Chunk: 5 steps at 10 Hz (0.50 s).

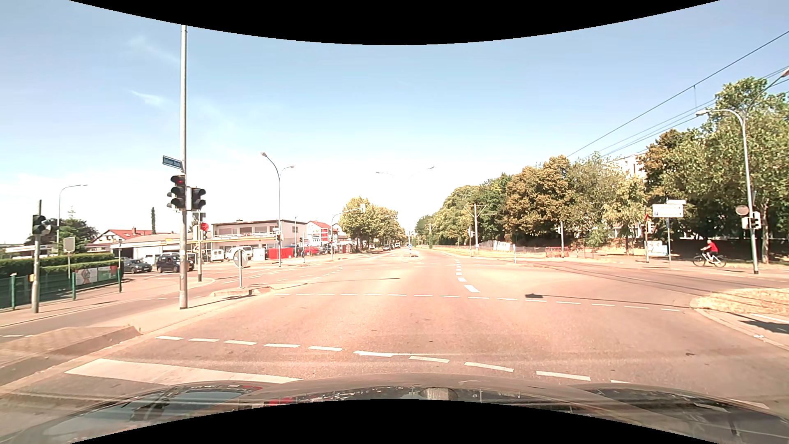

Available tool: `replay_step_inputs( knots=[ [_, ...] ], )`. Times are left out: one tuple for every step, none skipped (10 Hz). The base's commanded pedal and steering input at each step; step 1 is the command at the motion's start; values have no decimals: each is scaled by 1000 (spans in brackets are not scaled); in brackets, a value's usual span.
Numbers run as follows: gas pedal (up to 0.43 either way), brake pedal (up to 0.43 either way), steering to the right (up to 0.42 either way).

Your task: Follow the waypoints while adhering to traffic rules and regulations

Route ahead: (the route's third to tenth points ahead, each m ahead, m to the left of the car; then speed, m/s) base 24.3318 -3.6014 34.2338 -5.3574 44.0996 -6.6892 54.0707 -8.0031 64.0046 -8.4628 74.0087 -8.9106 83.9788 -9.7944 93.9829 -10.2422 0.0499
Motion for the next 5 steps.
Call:
replay_step_inputs(
  knots=[
    [0,189,8],
    [0,201,8],
    [0,213,8],
    [0,213,8],
    [0,213,8]
  ],
)
